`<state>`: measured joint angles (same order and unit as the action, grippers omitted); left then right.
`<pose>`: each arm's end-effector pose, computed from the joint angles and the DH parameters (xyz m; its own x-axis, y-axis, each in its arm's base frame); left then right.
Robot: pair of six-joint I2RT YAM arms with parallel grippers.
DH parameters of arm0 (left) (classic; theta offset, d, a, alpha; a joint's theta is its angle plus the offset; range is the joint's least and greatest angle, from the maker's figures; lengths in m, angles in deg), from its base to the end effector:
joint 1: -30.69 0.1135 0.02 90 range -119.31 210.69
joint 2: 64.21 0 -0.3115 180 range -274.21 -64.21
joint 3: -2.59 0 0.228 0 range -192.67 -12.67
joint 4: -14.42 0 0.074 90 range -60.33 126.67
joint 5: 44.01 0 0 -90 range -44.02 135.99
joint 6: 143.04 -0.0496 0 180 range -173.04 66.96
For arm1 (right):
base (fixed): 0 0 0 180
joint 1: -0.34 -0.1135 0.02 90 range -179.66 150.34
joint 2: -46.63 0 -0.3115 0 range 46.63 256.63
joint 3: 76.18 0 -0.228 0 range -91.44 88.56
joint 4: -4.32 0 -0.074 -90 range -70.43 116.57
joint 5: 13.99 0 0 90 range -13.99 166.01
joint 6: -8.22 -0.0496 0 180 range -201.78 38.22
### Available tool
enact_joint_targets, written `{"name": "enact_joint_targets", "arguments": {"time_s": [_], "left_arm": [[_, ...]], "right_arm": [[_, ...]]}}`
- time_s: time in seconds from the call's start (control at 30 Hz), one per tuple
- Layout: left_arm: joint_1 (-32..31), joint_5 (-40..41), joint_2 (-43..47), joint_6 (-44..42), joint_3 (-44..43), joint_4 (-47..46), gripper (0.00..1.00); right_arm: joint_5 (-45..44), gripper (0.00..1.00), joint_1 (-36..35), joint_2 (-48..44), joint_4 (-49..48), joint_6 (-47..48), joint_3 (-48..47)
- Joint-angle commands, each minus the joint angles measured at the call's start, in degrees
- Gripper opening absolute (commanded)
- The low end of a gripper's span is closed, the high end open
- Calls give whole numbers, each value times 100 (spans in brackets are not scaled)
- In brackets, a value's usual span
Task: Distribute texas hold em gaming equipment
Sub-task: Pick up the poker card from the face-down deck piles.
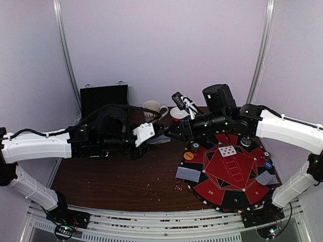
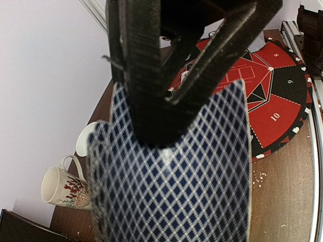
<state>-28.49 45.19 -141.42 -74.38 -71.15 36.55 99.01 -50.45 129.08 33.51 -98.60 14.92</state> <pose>0.1480 -0.2495 0.3501 0.1086 0.5281 -0.8422 0.8864 0.3321 0.3226 0.1847 0.2571 0.4017 -0.5062 -0.1991 -0.8391 -0.8301 0.3764 0.4114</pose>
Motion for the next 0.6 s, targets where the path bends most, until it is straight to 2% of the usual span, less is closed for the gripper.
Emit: {"name": "enact_joint_targets", "arguments": {"time_s": [0.0,0.23,0.43,0.57], "left_arm": [[-15,-103,140,-19,-10,-353,34],[-15,-28,79,-8,-35,-323,34],[-15,25,74,-6,-44,-309,34],[-15,44,83,-1,-41,-312,34]], "right_arm": [[-132,37,41,-240,167,-15,-114],[112,22,41,-403,74,-103,-114],[134,0,37,-594,111,-129,-160],[-11,0,51,-777,260,-128,-212]]}}
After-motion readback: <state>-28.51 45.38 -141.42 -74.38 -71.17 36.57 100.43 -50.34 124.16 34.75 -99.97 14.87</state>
